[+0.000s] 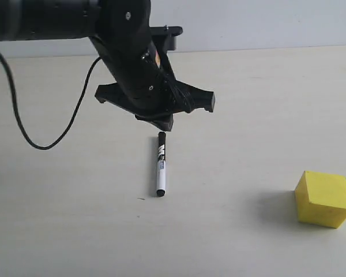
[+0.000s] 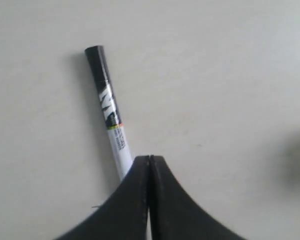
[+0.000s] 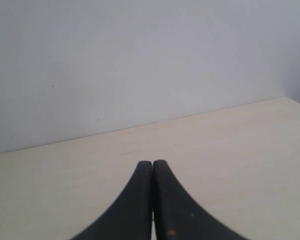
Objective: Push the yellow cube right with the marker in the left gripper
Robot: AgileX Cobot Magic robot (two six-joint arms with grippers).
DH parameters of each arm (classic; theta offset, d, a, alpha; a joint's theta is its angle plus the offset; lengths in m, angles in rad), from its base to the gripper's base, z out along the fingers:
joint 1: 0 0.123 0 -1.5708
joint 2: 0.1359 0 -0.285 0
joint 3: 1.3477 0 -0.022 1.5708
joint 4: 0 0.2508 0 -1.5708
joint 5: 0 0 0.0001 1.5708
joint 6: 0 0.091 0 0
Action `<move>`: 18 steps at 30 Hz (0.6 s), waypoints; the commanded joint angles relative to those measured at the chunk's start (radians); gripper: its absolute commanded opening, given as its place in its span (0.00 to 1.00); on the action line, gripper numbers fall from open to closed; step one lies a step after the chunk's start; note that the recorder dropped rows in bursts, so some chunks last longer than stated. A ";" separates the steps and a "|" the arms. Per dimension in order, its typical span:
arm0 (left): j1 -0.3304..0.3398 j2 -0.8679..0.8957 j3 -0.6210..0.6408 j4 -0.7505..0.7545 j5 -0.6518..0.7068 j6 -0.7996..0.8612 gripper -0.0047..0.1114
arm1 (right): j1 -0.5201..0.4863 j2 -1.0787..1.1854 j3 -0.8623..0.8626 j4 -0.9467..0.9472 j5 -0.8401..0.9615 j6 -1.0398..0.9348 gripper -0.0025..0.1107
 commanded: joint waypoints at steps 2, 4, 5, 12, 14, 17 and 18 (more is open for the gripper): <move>-0.064 -0.232 0.192 0.023 -0.171 0.072 0.04 | -0.007 -0.006 0.005 -0.001 -0.005 -0.005 0.02; -0.090 -0.310 0.256 0.023 -0.190 0.072 0.04 | -0.007 -0.006 0.005 -0.001 -0.005 -0.005 0.02; -0.099 -0.336 0.279 0.023 -0.198 0.072 0.04 | -0.007 -0.006 0.005 -0.001 -0.005 -0.005 0.02; -0.109 -0.419 0.306 0.023 -0.200 0.077 0.04 | -0.007 -0.006 0.005 -0.001 -0.005 -0.005 0.02; -0.109 -0.417 0.306 0.023 -0.200 0.077 0.04 | -0.007 -0.006 0.005 -0.001 -0.005 -0.005 0.02; -0.109 -0.415 0.306 0.035 -0.200 0.098 0.04 | -0.007 -0.006 0.005 -0.001 -0.005 -0.005 0.02; -0.107 -0.415 0.304 0.100 -0.202 0.093 0.04 | -0.007 -0.006 0.005 -0.001 -0.005 -0.005 0.02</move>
